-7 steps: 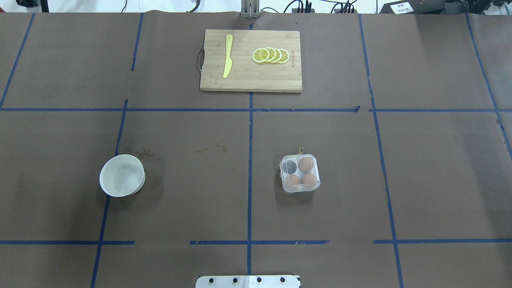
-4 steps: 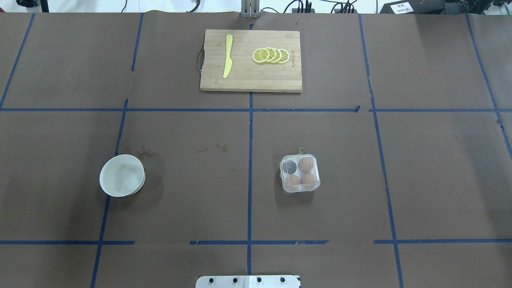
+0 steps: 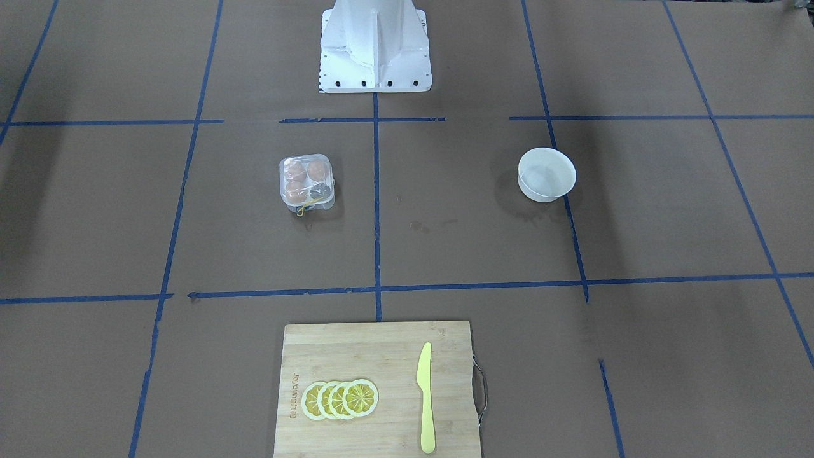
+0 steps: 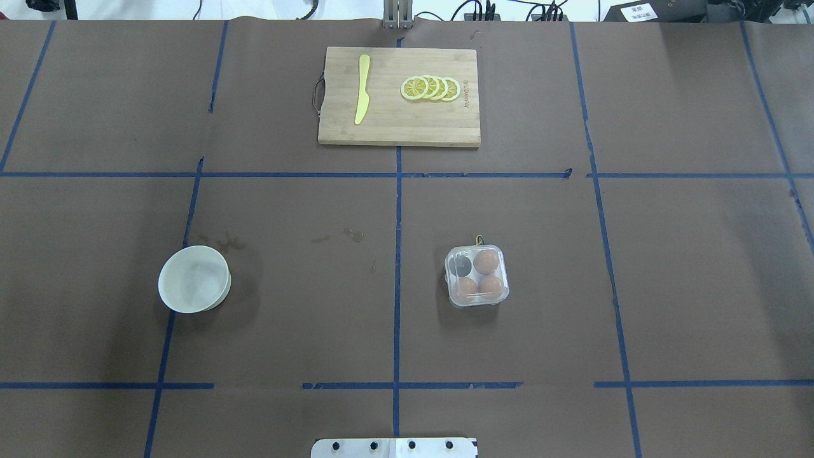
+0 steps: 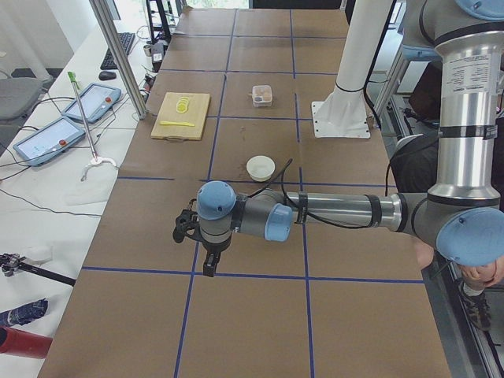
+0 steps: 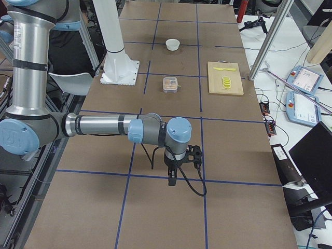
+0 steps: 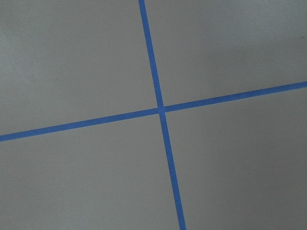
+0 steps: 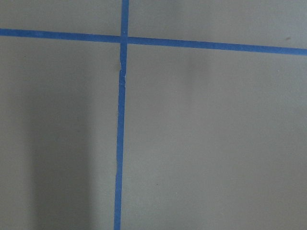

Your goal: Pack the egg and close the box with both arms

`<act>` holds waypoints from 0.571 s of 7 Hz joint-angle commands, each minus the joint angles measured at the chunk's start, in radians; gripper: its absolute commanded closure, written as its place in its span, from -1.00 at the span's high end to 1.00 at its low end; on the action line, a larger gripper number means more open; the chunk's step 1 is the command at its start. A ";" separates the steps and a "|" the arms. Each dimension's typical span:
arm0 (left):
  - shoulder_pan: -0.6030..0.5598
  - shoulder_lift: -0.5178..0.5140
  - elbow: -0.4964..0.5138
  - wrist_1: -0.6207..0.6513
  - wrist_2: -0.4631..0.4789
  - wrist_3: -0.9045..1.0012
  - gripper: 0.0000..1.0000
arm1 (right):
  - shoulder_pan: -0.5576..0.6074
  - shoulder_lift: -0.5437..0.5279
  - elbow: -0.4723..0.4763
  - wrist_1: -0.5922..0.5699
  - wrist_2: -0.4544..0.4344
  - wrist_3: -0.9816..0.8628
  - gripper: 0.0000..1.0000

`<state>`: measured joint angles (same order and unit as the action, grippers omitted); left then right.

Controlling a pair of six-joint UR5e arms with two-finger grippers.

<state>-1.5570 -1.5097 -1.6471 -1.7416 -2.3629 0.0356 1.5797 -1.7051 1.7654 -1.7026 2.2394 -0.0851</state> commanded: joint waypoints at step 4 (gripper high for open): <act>0.000 0.000 0.001 0.001 0.001 -0.002 1.00 | -0.024 0.001 -0.001 0.000 0.000 -0.001 1.00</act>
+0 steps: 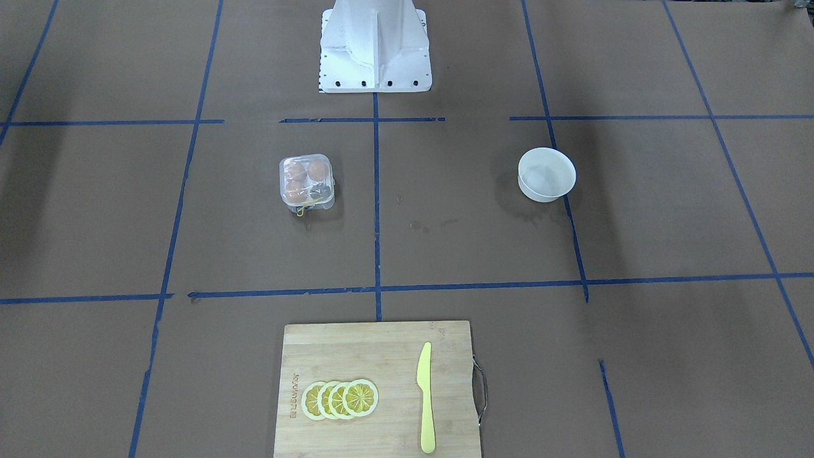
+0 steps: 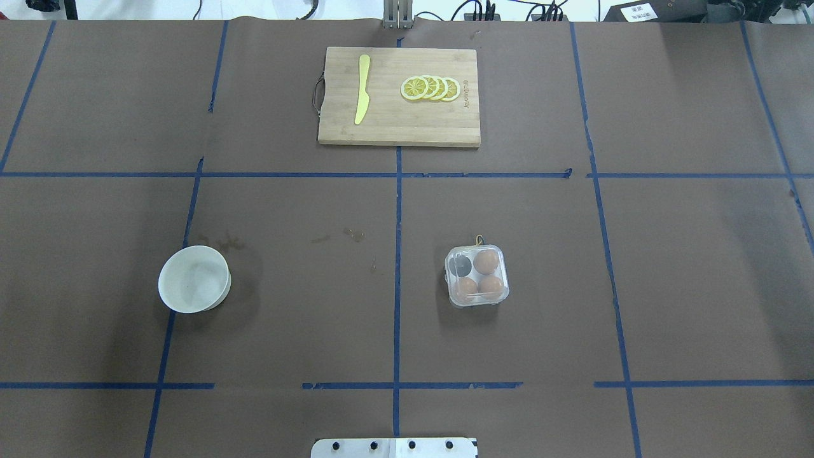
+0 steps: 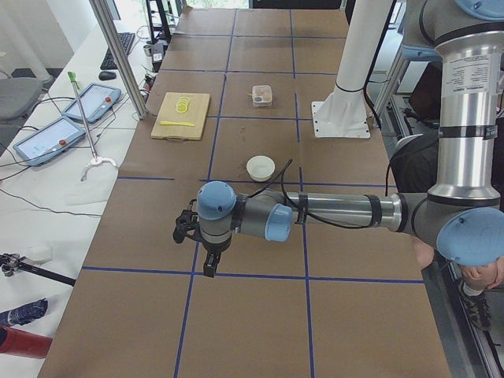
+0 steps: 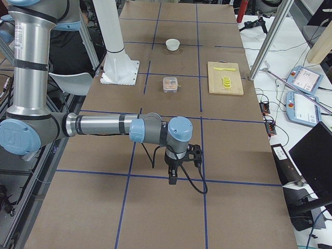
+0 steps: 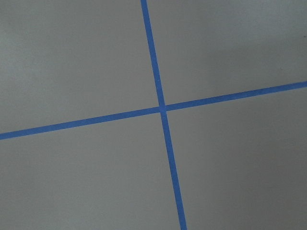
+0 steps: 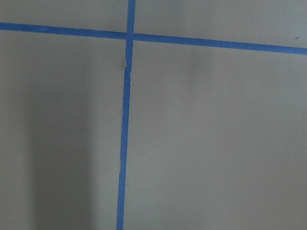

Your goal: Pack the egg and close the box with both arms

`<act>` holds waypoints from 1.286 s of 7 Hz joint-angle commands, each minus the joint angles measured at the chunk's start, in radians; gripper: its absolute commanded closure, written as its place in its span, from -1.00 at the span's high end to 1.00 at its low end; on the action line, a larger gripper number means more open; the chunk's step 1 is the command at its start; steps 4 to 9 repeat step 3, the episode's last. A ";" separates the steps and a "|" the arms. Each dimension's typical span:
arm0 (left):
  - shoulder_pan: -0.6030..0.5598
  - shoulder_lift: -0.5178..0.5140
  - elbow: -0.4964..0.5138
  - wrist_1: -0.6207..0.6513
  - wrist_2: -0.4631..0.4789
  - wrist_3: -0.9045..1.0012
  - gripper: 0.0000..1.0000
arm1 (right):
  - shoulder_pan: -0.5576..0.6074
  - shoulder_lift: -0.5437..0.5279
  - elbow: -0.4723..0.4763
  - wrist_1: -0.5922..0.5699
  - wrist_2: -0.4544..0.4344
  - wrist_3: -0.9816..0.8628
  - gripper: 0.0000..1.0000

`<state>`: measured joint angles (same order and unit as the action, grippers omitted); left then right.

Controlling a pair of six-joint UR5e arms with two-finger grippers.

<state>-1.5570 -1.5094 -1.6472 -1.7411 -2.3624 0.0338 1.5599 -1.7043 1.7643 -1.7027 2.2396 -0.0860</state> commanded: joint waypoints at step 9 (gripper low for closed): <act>0.000 0.000 0.000 0.000 0.000 0.000 1.00 | -0.012 -0.001 -0.002 0.000 0.000 0.002 1.00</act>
